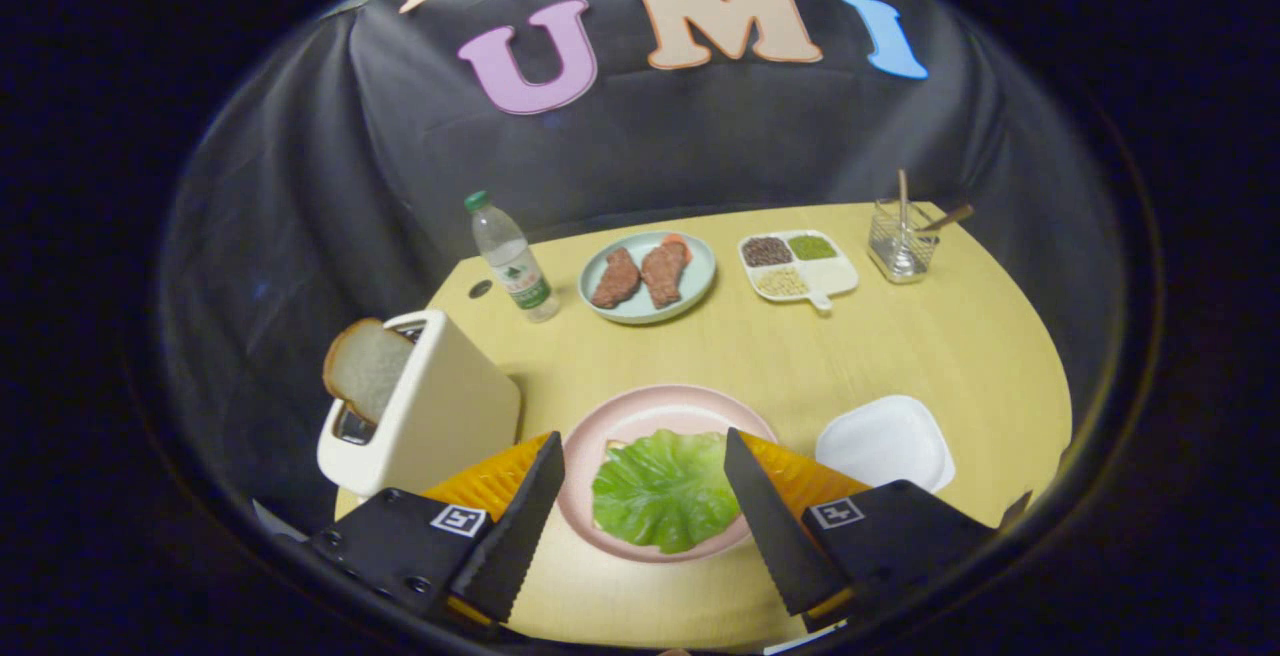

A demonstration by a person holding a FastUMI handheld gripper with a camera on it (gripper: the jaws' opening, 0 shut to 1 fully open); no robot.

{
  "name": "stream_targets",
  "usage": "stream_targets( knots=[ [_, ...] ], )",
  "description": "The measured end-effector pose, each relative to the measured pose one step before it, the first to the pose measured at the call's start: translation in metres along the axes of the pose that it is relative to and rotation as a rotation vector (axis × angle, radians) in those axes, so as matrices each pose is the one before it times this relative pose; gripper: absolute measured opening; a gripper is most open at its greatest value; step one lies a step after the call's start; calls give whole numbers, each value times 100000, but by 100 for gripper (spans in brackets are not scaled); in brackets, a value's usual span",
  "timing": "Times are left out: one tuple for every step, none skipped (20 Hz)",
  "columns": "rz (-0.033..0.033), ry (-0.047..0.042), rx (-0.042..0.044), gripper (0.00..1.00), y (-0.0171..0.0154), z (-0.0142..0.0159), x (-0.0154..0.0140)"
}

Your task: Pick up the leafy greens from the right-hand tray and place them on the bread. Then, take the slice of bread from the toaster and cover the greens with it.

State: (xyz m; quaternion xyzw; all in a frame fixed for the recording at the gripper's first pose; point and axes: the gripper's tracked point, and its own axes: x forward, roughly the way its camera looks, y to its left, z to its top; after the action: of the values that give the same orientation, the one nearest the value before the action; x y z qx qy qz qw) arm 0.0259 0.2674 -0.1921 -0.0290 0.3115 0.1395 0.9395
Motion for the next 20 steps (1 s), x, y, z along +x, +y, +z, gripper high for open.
stream_targets(
  knots=[
    [2163, -345, -807, 100, 1579, 780, -311],
    [2491, -207, -964, 100, 1622, 692, -254],
    [2350, -233, -1190, 100, 1513, 563, -23],
    [2120, 83, -1474, 100, 1487, 620, 169],
    [2182, 145, -1144, 100, 1523, 587, 118],
    [2325, 210, -914, 100, 1582, 349, -59],
    [2143, 322, -892, 100, 1625, 476, 252],
    [1548, 439, -911, 100, 1058, 304, 466],
    [1458, 450, -746, 100, 1194, 341, 431],
    [1332, 324, -371, 100, 1231, 186, 406],
    [1405, 832, -19, 100, 1152, 180, 417],
    [1463, 758, 209, 100, 1085, -44, 456],
    [884, 827, 32, 100, 809, 33, 541],
    [719, 958, -245, 100, 715, -107, 540],
    [323, 963, -237, 100, 656, -50, 591],
    [467, 1359, 132, 100, 534, -345, 620],
    [643, 1349, 268, 100, 690, -279, 716],
    [201, 1096, -150, 100, 589, -118, 687],
    [-62, 1167, -780, 99, 396, -154, 633],
    [-630, 1132, -843, 99, 62, -369, 693]
  ],
)
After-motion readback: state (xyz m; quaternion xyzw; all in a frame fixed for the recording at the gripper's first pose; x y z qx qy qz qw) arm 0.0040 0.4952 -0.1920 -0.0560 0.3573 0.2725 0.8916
